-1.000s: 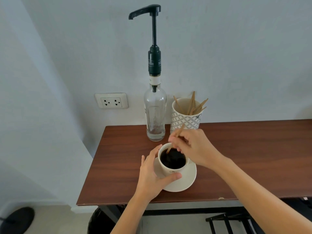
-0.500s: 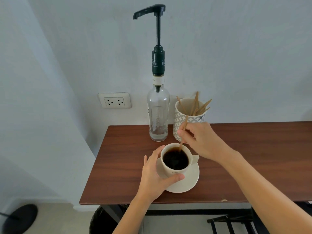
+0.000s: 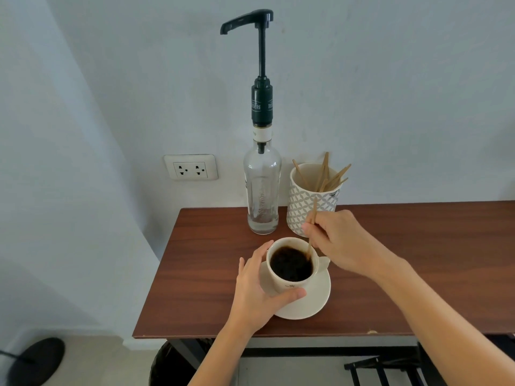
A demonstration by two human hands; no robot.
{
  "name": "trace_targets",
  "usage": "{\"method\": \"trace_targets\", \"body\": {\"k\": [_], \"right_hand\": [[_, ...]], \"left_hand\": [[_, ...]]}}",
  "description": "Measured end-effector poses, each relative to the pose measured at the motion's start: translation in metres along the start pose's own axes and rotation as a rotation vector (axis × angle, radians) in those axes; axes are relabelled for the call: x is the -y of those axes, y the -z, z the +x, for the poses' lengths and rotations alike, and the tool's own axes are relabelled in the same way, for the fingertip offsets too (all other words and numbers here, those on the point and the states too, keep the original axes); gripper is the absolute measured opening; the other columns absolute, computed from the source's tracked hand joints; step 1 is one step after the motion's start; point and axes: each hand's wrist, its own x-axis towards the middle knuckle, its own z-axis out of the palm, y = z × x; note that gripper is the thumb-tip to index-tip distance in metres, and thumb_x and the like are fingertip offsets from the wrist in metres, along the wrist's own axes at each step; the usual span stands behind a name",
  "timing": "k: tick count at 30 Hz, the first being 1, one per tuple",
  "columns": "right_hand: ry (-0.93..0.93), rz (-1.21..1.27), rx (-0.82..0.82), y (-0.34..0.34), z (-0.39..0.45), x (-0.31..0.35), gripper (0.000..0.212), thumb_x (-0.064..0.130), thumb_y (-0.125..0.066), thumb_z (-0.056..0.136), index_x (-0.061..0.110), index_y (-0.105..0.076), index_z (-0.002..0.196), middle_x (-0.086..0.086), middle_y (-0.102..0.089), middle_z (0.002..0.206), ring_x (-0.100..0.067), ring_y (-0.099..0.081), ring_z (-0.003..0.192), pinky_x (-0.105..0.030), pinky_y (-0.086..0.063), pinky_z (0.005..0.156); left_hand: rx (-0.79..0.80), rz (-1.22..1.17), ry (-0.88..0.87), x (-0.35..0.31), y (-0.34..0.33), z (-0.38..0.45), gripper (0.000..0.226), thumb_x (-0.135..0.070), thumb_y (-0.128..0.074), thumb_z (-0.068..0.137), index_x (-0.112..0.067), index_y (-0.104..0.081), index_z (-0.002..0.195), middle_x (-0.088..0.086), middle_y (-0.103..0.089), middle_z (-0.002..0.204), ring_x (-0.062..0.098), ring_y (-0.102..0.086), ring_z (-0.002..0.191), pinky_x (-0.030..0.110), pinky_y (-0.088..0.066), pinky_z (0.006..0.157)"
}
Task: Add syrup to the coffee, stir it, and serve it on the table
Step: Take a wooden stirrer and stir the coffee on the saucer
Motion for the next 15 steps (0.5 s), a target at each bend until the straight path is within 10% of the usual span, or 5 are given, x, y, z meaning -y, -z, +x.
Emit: {"method": "trace_targets", "body": {"k": [15], "right_hand": [[0.027, 0.027, 0.051, 0.000, -0.005, 0.001, 0.024, 0.014, -0.053, 0.100, 0.004, -0.067, 0.082, -0.004, -0.068, 0.073, -0.016, -0.064, 0.069, -0.024, -0.050, 0.067]], "left_hand": [[0.007, -0.014, 0.009, 0.000, 0.000, -0.001, 0.085, -0.057, -0.086, 0.060, -0.071, -0.032, 0.124, -0.044, -0.044, 0.132, -0.023, -0.035, 0.124, 0.063, -0.028, 0.115]]}}
